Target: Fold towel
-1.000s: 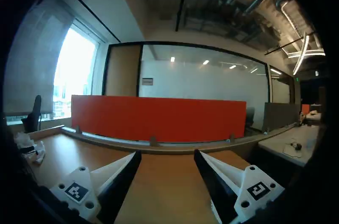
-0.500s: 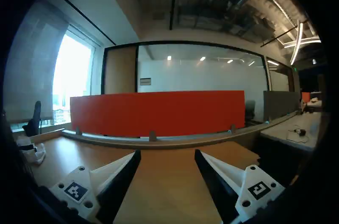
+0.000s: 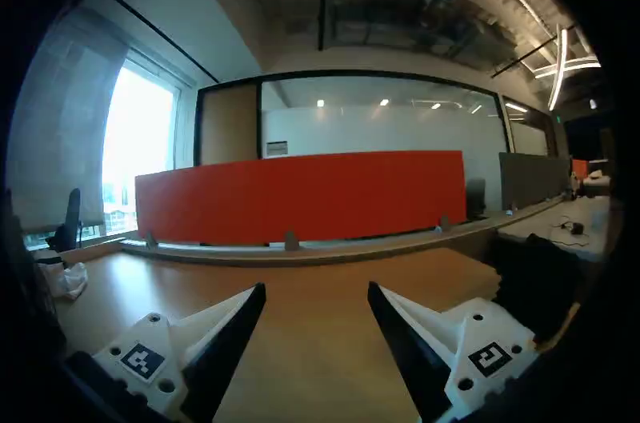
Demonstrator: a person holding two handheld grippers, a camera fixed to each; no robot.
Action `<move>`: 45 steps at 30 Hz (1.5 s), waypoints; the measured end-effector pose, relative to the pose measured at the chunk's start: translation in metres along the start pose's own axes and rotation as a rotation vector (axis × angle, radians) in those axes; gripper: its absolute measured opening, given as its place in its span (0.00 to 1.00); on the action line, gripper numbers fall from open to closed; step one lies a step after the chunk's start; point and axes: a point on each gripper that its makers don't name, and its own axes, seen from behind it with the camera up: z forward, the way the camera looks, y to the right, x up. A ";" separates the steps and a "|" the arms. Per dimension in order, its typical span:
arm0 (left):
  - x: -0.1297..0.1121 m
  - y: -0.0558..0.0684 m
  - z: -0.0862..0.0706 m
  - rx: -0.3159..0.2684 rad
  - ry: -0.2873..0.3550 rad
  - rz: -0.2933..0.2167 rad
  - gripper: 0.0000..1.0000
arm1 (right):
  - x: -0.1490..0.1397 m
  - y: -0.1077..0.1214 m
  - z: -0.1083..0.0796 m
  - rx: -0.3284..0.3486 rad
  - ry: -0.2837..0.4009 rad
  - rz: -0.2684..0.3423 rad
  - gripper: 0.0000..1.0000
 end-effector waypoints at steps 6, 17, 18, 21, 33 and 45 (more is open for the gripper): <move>0.000 0.001 0.000 0.000 0.000 0.000 0.61 | -0.013 0.004 0.003 -0.008 -0.005 0.011 0.99; 0.000 0.001 0.000 0.000 0.000 0.000 0.61 | -0.028 0.010 0.001 -0.027 -0.019 -0.007 0.99; 0.000 0.001 0.000 0.000 0.000 0.000 0.61 | -0.029 0.009 0.000 -0.026 -0.021 -0.009 0.99; 0.000 0.001 0.000 0.000 0.000 0.000 0.61 | -0.029 0.007 -0.002 -0.023 -0.019 -0.015 0.99; 0.000 0.001 0.000 0.000 0.000 0.000 0.61 | -0.031 -0.001 -0.004 -0.013 -0.011 -0.037 0.99; 0.000 0.001 0.000 0.000 0.000 0.000 0.61 | -0.034 -0.007 -0.006 -0.007 -0.012 -0.072 0.99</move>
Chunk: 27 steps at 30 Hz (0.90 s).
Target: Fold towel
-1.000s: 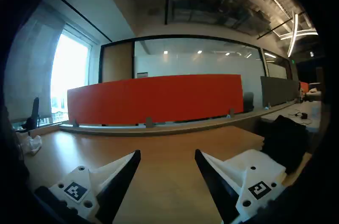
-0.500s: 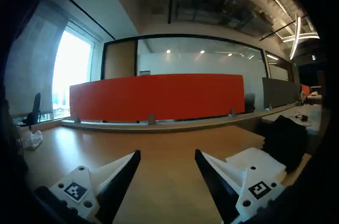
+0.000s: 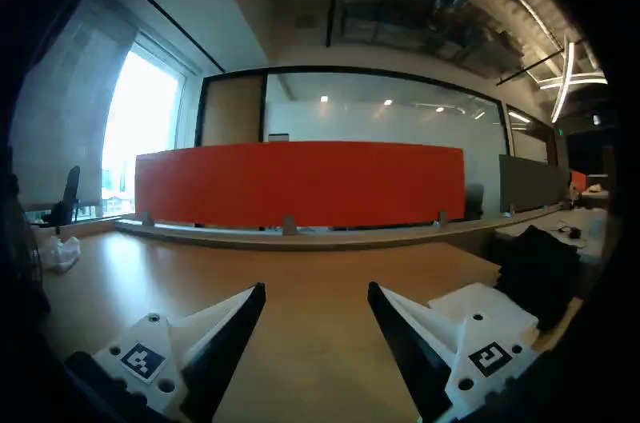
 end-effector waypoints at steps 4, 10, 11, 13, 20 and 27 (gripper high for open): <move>0.000 0.000 0.000 0.000 0.000 0.000 0.61 | 0.000 -0.002 0.000 0.004 0.000 -0.002 0.99; 0.000 0.000 0.000 0.000 0.000 0.000 0.61 | 0.000 -0.003 0.000 0.007 -0.001 -0.001 0.99; 0.000 0.000 0.000 0.000 0.000 0.000 0.61 | 0.000 -0.003 0.000 0.007 -0.001 -0.001 0.99; 0.000 0.000 0.000 0.000 0.000 0.000 0.61 | 0.000 -0.003 0.000 0.006 -0.002 -0.002 0.99; 0.000 0.000 0.000 0.000 0.000 0.000 0.61 | -0.001 -0.003 0.000 0.006 -0.002 -0.002 0.99; 0.000 0.000 -0.001 0.000 0.000 0.000 0.61 | -0.001 -0.003 0.000 0.006 -0.002 -0.001 0.99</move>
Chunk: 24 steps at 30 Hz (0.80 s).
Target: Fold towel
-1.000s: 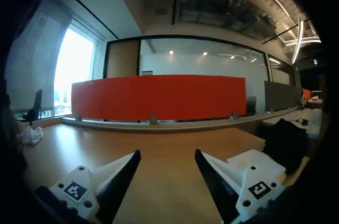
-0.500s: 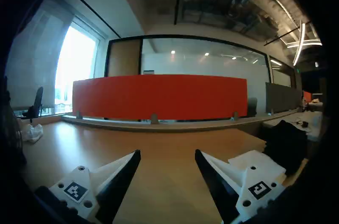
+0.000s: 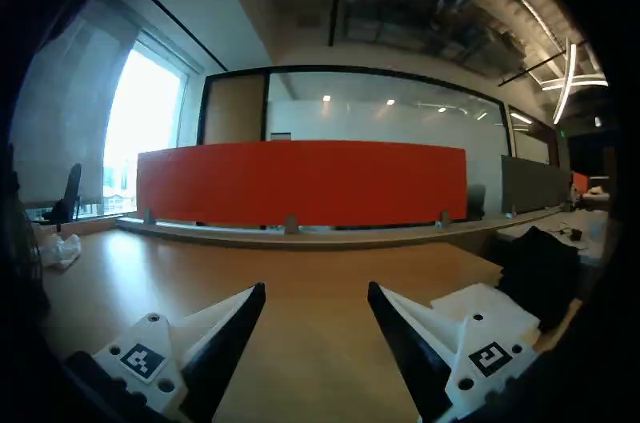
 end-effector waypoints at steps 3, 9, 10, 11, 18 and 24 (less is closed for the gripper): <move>0.000 0.000 0.000 0.000 0.000 0.000 0.61 | 0.000 0.000 0.000 0.000 0.000 0.000 0.99; 0.001 0.000 0.000 0.000 0.000 0.000 0.61 | 0.000 0.000 0.000 0.000 0.000 0.000 0.99; 0.001 0.000 0.000 0.000 0.000 0.000 0.61 | 0.000 0.000 0.000 0.000 0.000 0.000 0.99; 0.001 0.000 0.000 0.000 0.000 0.000 0.61 | 0.000 0.000 0.000 0.000 0.000 0.000 0.99; 0.002 -0.001 0.000 0.000 0.000 0.000 0.61 | 0.000 0.000 0.000 0.000 0.000 0.000 0.99; 0.003 -0.001 -0.001 0.000 -0.001 0.000 0.61 | 0.000 0.000 0.000 0.000 0.000 0.000 0.99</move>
